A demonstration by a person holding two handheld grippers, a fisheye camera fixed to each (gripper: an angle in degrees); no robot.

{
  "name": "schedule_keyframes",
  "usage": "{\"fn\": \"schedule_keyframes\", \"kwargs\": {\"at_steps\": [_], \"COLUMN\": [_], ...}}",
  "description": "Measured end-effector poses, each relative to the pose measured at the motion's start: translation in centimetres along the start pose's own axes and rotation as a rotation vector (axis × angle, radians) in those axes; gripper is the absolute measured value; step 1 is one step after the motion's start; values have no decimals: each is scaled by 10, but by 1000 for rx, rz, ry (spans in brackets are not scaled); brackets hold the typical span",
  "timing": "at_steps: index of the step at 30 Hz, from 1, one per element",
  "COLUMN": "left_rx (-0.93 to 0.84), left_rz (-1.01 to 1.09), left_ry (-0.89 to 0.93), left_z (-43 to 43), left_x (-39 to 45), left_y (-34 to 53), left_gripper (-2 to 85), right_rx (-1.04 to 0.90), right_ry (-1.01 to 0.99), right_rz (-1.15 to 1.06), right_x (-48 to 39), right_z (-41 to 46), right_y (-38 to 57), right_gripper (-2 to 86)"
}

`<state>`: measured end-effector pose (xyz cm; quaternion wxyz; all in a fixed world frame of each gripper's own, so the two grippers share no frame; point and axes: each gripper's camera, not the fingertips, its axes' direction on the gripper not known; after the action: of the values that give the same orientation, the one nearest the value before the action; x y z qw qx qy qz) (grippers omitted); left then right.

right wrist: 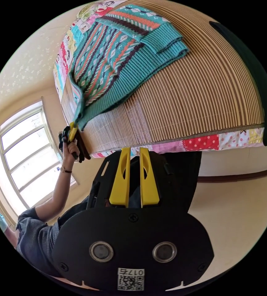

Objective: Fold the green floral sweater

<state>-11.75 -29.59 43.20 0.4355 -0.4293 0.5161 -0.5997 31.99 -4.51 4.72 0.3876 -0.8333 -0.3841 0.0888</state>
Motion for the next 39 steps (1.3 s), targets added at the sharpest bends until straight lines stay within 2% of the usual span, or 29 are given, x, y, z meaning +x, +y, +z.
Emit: {"fn": "schedule_keyframes", "kwargs": {"at_steps": [1,3,4,6,7,9,12,16,19,21,24,25,27,30,33,35,36,38,39], "left_rx": [44,309,381,707,794,1045,1162,1070,858,594,313,274,198,244,253,257,257,231,201], "left_rz": [29,132,131,44,10,-199,-291,-392,-463,-427,-328,-328,-336,-347,-338,-320,-306,-289,-273], "left_ry": [113,531,585,584,563,583,643,426,191,-18,-230,-263,-337,-324,-402,-450,-467,-491,-510], "left_z": [-29,-149,-178,-286,-308,-360,-366,-348,-310,-270,-215,-206,-185,-198,-223,-240,-250,-257,-257], "left_x": [3,3,-1,-20,-25,-57,-82,-77,-62,-43,-23,-21,-21,-24,-24,-24,-25,-29,-31], "left_y": [3,18,23,57,68,107,130,136,121,91,59,55,48,46,45,44,43,39,36], "left_gripper": [43,41,42,45,46,51,65,87,91,92,92,92,91,89,89,90,91,94,97], "right_rx": [21,46,51,50,48,54,71,107,129,107,-49,-117,-202,-286,-20,411,529,885,921], "right_ry": [-1,-8,-7,15,34,52,106,300,462,552,676,751,771,648,396,254,226,205,217], "right_rz": [4,4,4,6,10,2,-42,-112,-168,-196,-232,-257,-363,-504,-488,-288,-224,-10,28], "right_x": [1,3,4,6,7,5,-5,-27,-40,-42,-29,-25,-29,-35,-28,2,12,49,56], "right_z": [-9,-23,-30,-41,-48,-61,-86,-115,-128,-126,-108,-102,-106,-154,-284,-420,-449,-520,-527], "right_y": [1,-1,-4,-14,-23,-41,-83,-152,-201,-230,-271,-282,-289,-291,-302,-297,-289,-250,-243], "right_gripper": [46,42,40,42,45,55,76,113,134,139,127,95,64,44,36,34,34,33,35]}}
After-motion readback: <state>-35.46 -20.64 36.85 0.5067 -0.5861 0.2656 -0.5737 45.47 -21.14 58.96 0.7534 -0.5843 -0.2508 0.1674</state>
